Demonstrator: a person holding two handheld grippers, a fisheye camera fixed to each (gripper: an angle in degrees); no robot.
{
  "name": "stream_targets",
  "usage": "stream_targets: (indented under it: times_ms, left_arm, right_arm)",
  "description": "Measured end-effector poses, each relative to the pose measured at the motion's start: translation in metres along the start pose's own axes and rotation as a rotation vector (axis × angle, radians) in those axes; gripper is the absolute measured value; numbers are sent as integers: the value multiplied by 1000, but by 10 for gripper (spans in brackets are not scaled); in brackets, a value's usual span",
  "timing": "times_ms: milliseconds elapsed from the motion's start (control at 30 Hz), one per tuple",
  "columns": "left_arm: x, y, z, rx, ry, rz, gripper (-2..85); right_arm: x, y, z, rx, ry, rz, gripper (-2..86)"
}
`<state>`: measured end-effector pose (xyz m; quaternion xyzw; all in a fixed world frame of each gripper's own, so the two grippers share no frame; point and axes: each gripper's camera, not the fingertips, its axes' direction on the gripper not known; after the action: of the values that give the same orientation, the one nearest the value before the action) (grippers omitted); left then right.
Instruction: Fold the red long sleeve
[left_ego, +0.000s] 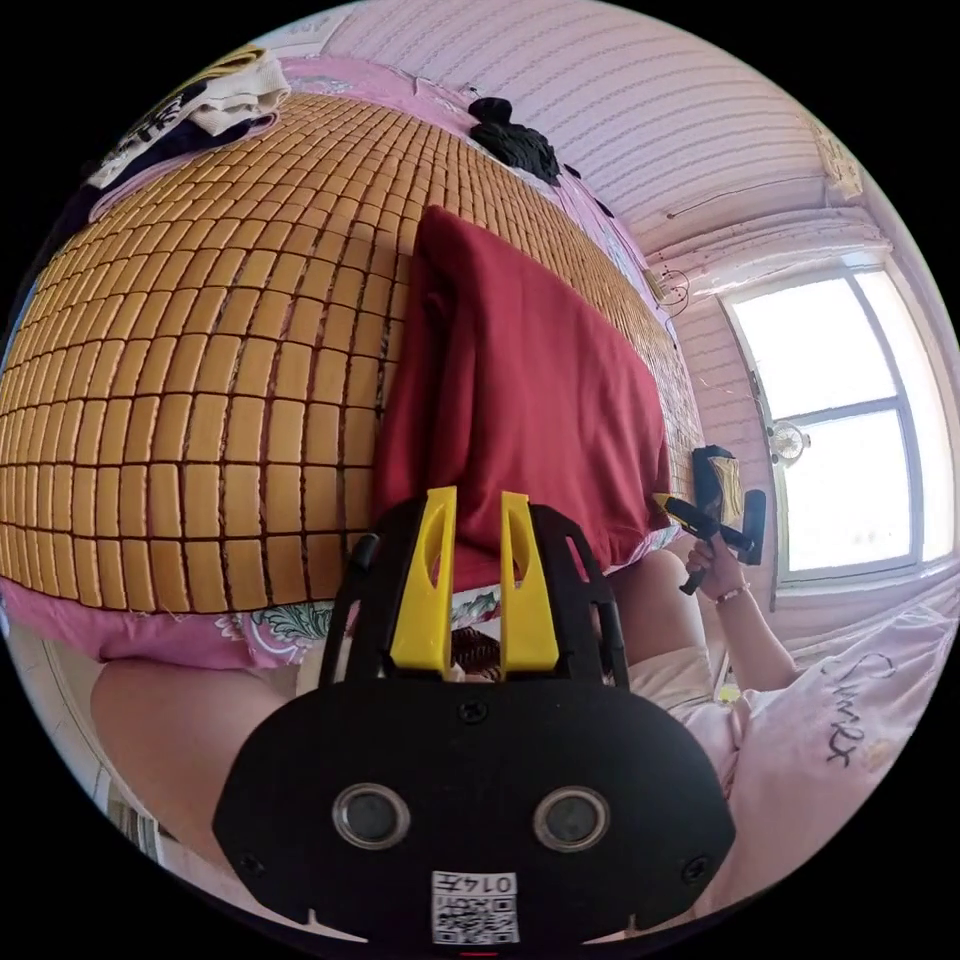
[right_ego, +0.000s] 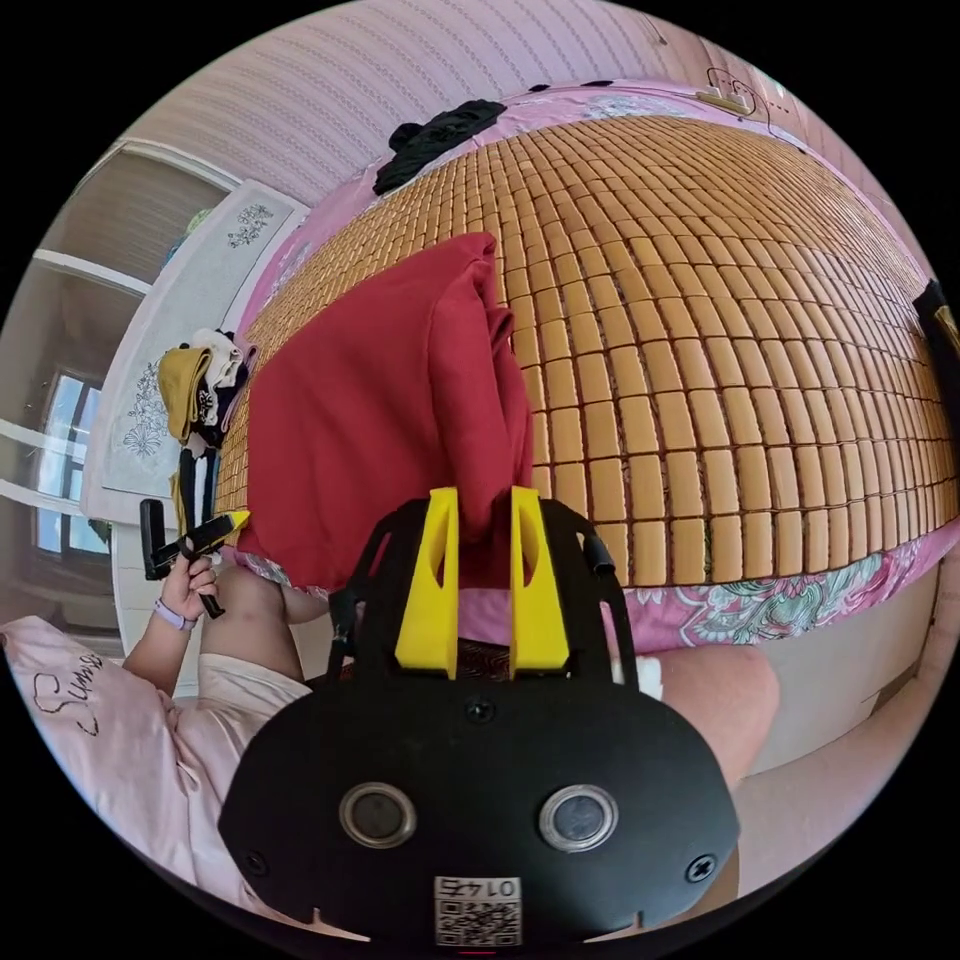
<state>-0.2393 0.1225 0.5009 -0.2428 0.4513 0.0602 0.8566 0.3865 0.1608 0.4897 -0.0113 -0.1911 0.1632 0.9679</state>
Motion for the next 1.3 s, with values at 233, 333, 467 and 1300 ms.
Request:
stream_targets:
  times_ms: [233,333,467,1300]
  left_arm:
    - [17,6,-13,67,-98,79,-8]
    - [21,4,23,-72,-230,132,-6]
    - [43,6,42,-80,-331,231,21]
    - [173,63,217,-170,-322,917,-10]
  right_arm:
    - [-39,-2,23,20,22,-81,51]
    - [-58,-3,60,-27,125,-139,51]
    - [-76,-8,75,-48,125,-113,60]
    - [-445,-185,384,-687,372,-954,-10]
